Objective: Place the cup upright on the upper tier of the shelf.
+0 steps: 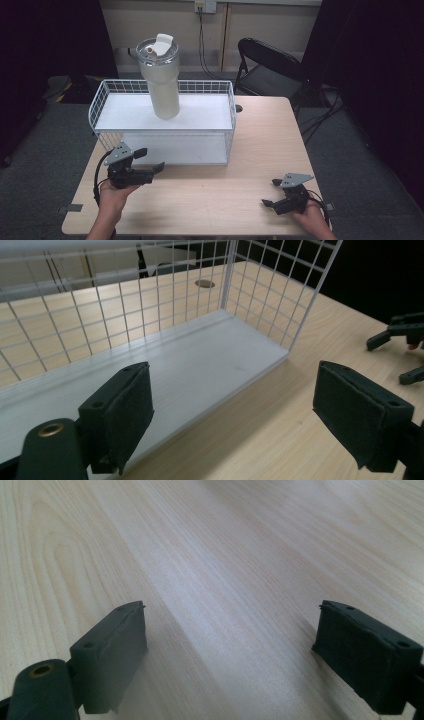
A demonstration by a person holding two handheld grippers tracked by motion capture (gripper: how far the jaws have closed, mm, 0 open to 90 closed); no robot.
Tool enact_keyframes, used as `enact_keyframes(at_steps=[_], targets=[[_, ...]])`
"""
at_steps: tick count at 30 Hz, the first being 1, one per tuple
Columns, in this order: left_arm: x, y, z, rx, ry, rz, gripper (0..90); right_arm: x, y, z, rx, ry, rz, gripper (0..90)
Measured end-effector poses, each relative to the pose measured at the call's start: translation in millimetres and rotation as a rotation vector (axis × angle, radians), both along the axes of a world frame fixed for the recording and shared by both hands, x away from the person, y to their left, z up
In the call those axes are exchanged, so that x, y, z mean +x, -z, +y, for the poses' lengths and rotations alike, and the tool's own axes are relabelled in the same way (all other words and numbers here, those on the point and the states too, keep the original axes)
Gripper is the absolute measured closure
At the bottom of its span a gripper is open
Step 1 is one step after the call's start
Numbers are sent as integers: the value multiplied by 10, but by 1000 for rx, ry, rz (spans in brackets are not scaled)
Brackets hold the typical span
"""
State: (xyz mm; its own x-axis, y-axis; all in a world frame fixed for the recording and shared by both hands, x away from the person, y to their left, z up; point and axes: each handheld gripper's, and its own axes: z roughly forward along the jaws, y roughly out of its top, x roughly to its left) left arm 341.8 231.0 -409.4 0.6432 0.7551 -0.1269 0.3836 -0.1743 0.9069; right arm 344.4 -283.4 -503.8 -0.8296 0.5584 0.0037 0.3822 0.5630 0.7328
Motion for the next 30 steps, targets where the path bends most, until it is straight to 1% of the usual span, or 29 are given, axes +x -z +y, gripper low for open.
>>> enact_keyframes(at_steps=[1,2,3,4,6,8,9,10,11,12,13,14,15,16,17,18,19,22,24,27,29,30], targets=[[0,0,0,0,0,0,159,0,0,0,0,0,0,126],[-4,80,0,3,-1,10,159,0,0,0,0,0,0,126],[-4,80,0,3,-1,10,158,0,0,0,0,0,0,126],[-7,122,1,6,-1,10,158,0,0,0,0,0,0,126],[-13,204,2,0,-1,23,159,-2,0,1,0,1,3,126],[-17,313,2,12,-4,37,158,-1,0,0,0,0,1,126],[-17,313,2,12,-4,37,158,-1,0,0,0,0,1,126],[-20,371,5,11,-11,50,158,0,0,0,0,0,0,126],[-20,371,5,11,-11,50,158,0,0,0,0,0,0,126],[-25,424,11,8,-12,57,158,-1,0,0,0,0,1,126],[-25,424,11,8,-12,57,158,-1,0,0,0,0,1,126],[-31,472,17,13,-17,65,159,-1,0,0,0,0,2,126],[-31,472,17,13,-17,65,159,-1,0,0,0,0,2,126],[-35,518,21,23,-12,69,159,-1,0,0,0,0,1,126],[-35,518,21,23,-12,69,159,-1,0,0,0,0,1,126],[-41,565,26,28,-15,74,159,-2,0,1,0,1,3,126],[-41,565,26,28,-15,74,159,-2,0,1,0,1,3,126],[-52,636,34,33,-20,76,160,-1,0,0,0,0,2,126],[-52,693,45,51,-27,85,159,-1,0,0,0,0,1,126],[-53,726,46,60,-28,96,159,-1,0,0,0,0,2,126],[-62,753,40,57,-25,107,160,-1,0,0,0,0,2,126],[-62,766,33,71,-17,107,160,-1,0,0,0,0,2,126]])
